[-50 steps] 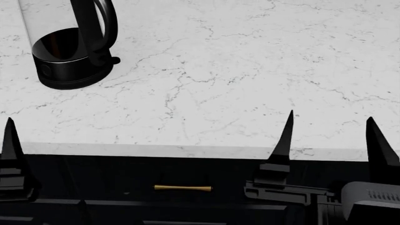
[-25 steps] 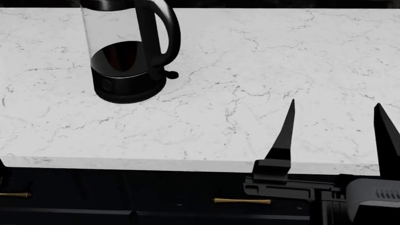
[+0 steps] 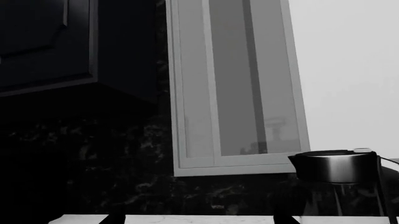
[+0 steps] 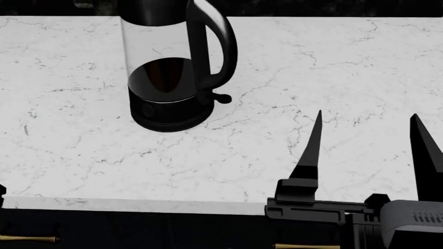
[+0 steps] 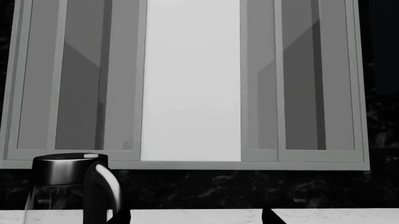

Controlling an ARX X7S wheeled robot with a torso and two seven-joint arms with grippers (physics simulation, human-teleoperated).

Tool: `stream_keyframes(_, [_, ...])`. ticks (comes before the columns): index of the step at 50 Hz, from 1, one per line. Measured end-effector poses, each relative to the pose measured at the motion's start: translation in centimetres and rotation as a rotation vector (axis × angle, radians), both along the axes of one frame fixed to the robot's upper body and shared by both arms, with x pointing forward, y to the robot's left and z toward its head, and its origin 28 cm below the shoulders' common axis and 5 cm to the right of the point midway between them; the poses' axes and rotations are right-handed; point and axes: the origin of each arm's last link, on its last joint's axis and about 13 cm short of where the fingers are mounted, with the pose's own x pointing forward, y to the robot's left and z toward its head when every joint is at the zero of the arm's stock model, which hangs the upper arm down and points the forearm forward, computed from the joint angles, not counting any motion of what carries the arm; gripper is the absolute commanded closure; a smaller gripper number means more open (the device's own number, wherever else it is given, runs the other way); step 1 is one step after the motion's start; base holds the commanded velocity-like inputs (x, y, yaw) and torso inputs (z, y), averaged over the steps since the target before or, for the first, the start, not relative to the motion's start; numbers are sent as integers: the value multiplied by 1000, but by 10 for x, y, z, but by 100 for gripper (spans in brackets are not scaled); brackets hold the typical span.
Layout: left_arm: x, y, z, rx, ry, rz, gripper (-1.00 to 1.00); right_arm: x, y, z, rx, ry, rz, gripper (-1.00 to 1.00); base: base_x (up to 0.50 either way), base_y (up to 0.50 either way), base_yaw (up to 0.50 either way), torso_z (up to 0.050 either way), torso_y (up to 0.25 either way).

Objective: Press the button to open the lid of the electric kettle.

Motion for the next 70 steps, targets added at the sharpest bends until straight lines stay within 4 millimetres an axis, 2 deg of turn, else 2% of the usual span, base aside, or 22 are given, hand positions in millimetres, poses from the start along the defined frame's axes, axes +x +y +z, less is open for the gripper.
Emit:
stream_keyframes(6, [0, 0, 0, -4, 3, 7, -100, 0, 0, 0, -2, -4, 0, -100, 45, 0, 0, 17, 0])
stream_keyframes(38, [-1, 3, 5, 12, -11, 67, -100, -2, -1, 1, 7, -7, 27, -100, 500, 0, 0, 0, 0])
stream_keyframes(48, [0, 5, 6, 28, -15, 83, -100, -2, -1, 2, 20, -3, 32, -100, 102, 0, 0, 0, 0])
stream_keyframes(61, [-1, 6, 6, 31, -14, 80, -100, -2, -2, 2, 25, -5, 34, -100, 461, 0, 0, 0, 0])
stream_keyframes(70, [-1, 7, 7, 30, -14, 77, -100, -2, -4, 7, 36, 25, 8, -100, 20, 0, 0, 0, 0])
